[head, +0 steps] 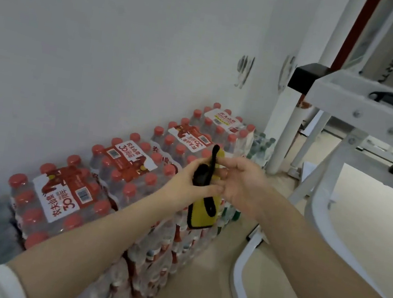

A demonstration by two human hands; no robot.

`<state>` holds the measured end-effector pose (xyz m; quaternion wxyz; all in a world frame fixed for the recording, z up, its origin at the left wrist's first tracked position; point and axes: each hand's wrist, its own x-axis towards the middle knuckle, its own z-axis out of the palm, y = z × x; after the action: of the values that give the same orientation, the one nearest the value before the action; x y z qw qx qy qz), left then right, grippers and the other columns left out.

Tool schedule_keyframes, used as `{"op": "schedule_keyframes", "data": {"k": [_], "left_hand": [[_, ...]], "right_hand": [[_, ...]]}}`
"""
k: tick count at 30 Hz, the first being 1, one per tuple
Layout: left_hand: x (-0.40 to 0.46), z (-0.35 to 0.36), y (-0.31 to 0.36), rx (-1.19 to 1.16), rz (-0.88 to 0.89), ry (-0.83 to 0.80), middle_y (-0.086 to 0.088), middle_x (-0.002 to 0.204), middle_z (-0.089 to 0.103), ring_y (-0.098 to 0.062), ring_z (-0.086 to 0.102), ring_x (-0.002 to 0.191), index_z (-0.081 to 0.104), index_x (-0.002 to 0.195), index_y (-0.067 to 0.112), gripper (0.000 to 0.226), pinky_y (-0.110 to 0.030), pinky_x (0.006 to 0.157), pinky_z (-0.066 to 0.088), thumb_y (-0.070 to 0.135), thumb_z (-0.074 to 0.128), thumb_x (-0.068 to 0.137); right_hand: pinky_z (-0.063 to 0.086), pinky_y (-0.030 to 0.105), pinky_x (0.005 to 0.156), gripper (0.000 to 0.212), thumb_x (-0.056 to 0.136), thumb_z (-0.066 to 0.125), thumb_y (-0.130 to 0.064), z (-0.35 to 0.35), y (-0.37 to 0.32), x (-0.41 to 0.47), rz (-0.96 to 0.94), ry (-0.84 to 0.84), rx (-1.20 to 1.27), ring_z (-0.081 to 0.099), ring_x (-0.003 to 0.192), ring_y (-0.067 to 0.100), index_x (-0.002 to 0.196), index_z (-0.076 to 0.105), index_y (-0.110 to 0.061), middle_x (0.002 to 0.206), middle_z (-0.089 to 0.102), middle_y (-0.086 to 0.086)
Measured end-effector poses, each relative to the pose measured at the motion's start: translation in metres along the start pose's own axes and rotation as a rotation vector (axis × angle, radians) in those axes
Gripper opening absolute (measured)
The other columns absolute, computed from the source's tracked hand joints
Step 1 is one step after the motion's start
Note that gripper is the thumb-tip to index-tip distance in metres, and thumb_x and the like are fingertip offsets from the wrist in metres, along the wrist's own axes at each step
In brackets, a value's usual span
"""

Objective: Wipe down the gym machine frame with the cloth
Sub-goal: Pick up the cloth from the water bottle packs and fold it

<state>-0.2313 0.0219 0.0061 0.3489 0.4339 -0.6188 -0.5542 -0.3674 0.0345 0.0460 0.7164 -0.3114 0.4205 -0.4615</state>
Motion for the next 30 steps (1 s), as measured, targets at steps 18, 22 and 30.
{"op": "schedule_keyframes", "data": {"k": [18,22,30], "left_hand": [[0.092,0.001,0.0,-0.195,-0.373,0.14,-0.011,0.129,0.051,-0.024,0.057,0.105,0.035,0.139,0.014,0.05,-0.031,0.077,0.051,0.015,0.055,0.092],[0.124,0.008,0.001,-0.061,-0.274,-0.233,0.004,0.123,0.056,-0.013,0.053,0.111,0.044,0.133,0.022,0.047,-0.031,0.098,0.039,0.041,0.05,0.092],[0.194,0.042,0.016,-0.404,-0.216,-0.495,-0.012,0.121,0.061,-0.026,0.062,0.107,0.048,0.131,0.021,0.054,-0.04,0.092,0.051,0.019,0.064,0.079]], "right_hand": [[0.056,0.029,0.069,0.012,0.086,0.06,-0.012,-0.093,-0.002,0.015,-0.378,0.389,-0.18,0.067,0.079,0.014,0.094,0.063,-0.021,0.089,0.07,-0.001],[0.054,0.036,0.081,0.023,0.08,0.066,-0.012,-0.087,-0.029,0.046,-0.443,0.408,-0.337,0.06,0.095,0.023,0.1,0.063,-0.023,0.111,0.06,0.009],[0.054,0.036,0.085,0.036,0.082,0.062,-0.006,-0.108,-0.064,0.069,-0.5,0.402,-0.213,0.062,0.099,0.021,0.113,0.056,-0.021,0.109,0.064,0.004]]}}
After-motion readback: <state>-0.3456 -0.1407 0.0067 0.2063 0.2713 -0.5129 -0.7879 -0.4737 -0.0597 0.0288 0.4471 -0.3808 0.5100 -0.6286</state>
